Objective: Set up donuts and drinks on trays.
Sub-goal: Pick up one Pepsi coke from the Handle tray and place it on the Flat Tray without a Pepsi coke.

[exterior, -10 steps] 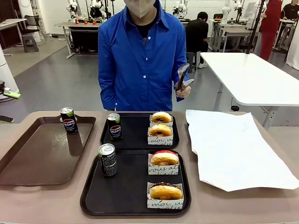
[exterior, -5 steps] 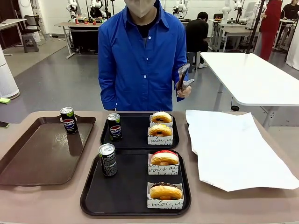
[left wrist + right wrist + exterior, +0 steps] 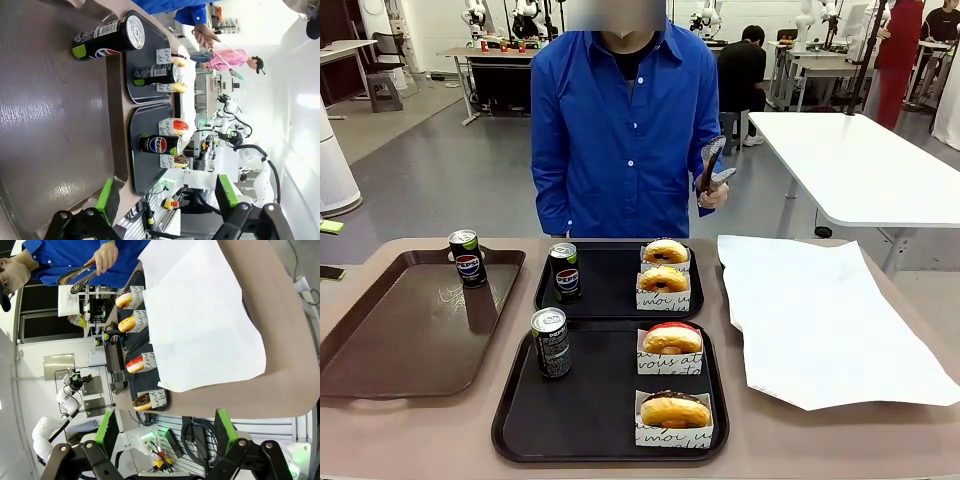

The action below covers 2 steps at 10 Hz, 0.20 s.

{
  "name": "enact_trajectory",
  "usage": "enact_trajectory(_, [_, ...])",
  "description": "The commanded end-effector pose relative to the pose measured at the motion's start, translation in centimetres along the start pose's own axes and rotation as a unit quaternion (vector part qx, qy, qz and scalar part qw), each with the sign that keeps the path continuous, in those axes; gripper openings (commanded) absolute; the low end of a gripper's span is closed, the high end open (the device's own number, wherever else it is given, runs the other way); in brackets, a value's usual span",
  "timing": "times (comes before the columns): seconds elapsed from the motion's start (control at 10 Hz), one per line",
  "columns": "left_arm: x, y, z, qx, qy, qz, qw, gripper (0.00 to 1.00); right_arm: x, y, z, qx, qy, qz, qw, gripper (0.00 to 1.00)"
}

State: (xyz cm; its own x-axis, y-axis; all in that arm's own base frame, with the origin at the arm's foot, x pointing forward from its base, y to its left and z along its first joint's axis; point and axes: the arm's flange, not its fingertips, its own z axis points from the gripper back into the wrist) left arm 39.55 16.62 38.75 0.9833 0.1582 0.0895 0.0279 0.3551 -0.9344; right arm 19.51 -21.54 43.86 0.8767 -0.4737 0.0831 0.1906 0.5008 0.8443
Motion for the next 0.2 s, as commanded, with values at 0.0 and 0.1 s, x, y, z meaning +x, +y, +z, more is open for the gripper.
enact_trajectory(0.0, [-0.14, -0.13, -0.05, 0.002, 0.000, 0.008, 1.000, 1.00, -0.09, 0.03, -0.07, -0.001, 0.004, -0.001, 1.000, 1.00])
enact_trajectory(0.1, [-0.14, -0.13, -0.05, 0.002, 0.000, 0.008, 1.000, 1.00, -0.09, 0.03, -0.07, -0.001, 0.004, -0.001, 1.000, 1.00])
